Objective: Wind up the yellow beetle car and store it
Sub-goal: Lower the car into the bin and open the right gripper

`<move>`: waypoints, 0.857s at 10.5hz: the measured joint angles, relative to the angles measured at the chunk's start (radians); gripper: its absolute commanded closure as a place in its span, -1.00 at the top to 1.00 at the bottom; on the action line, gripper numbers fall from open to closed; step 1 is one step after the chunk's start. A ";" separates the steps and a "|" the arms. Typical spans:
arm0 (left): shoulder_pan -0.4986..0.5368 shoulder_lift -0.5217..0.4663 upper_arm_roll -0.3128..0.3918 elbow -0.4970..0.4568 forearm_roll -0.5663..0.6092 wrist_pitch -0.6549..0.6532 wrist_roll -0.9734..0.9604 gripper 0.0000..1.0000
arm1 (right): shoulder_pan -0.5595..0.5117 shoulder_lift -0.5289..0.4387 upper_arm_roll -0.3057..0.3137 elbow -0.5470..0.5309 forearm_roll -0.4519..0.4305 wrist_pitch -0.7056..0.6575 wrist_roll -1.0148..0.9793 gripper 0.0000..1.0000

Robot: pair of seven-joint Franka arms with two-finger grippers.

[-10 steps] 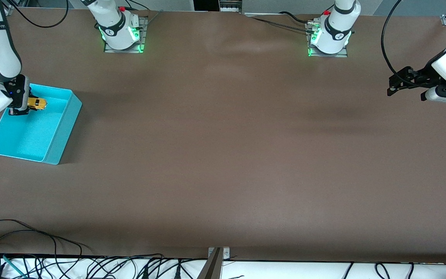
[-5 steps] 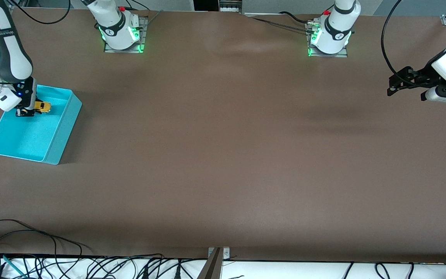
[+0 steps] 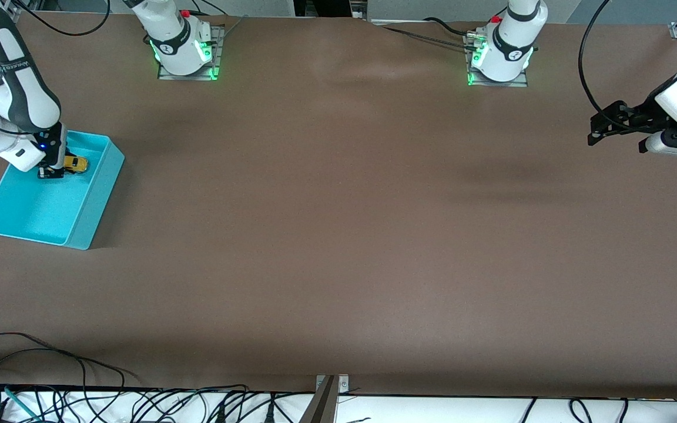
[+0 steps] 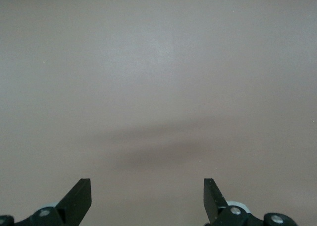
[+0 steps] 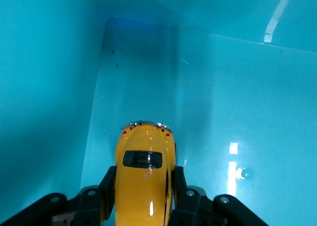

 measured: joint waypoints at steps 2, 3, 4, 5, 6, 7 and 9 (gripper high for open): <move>0.000 0.000 0.000 0.000 0.000 0.000 0.000 1.00 | -0.005 0.002 0.000 0.000 0.001 0.000 0.000 1.00; 0.000 0.000 0.000 0.000 0.000 0.000 0.000 1.00 | -0.006 0.002 0.000 0.000 0.004 -0.001 0.000 1.00; 0.000 0.000 0.000 0.000 0.000 0.000 0.000 1.00 | -0.006 0.002 0.000 0.002 0.010 -0.010 0.000 1.00; 0.000 0.000 0.000 0.000 0.000 0.000 0.000 1.00 | -0.006 -0.001 0.000 0.011 0.015 -0.036 0.000 1.00; 0.000 0.000 0.000 0.000 0.000 0.000 0.000 1.00 | -0.006 -0.009 0.000 0.023 0.018 -0.067 0.001 1.00; 0.000 0.000 0.000 0.000 0.000 -0.001 0.000 1.00 | -0.006 -0.023 0.000 0.034 0.020 -0.095 0.001 1.00; 0.000 0.000 0.000 0.000 0.000 -0.001 0.000 1.00 | -0.005 -0.070 0.008 0.054 0.042 -0.147 0.013 1.00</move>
